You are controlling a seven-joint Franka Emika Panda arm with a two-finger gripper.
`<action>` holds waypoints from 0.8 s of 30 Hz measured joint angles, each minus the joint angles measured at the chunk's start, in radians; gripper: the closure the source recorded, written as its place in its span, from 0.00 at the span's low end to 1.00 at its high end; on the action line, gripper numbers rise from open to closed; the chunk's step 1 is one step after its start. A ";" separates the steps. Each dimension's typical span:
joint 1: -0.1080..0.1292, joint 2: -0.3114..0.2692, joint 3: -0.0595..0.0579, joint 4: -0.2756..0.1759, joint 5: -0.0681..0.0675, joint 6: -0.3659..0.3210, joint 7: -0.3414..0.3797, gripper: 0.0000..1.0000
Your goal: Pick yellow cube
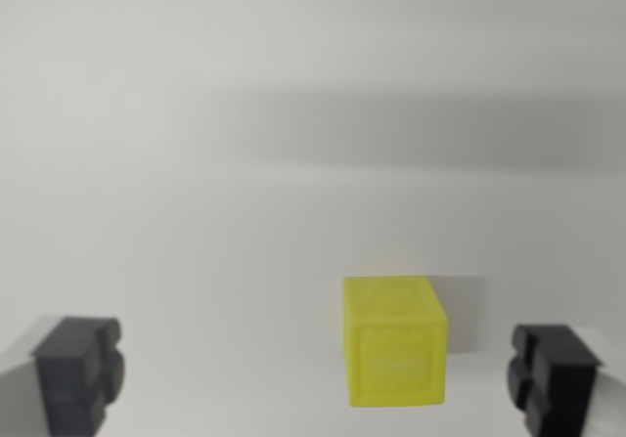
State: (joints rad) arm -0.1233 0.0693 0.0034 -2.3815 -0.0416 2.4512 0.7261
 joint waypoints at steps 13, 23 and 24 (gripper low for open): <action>-0.021 0.007 0.000 -0.063 0.003 0.070 -0.026 0.00; -0.038 0.017 0.000 -0.108 0.006 0.125 -0.047 0.00; -0.040 0.019 0.000 -0.112 0.006 0.131 -0.050 0.00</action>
State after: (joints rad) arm -0.1631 0.0881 0.0034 -2.4934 -0.0352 2.5822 0.6766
